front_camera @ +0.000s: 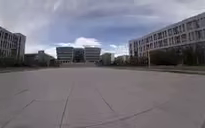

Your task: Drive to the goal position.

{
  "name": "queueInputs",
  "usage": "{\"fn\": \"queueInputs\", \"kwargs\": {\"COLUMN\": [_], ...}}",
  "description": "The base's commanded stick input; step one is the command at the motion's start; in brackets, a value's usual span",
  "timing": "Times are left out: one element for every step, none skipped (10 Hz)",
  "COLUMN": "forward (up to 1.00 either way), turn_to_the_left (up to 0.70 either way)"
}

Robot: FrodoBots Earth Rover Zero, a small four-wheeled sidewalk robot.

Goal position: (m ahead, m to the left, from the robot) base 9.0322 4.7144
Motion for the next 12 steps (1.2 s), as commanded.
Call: {"fn": "queueInputs", "kwargs": {"forward": [0.7,0.7,0.7,0.7,0.7,0.7,0.7,0.7,0.7,0.7,0.7,0.7], "turn_to_the_left": [0.21,0.34,0.35,0.35,0.32,0.18,0.07,0.03,0.03,0.03,0.1,0.28]}}
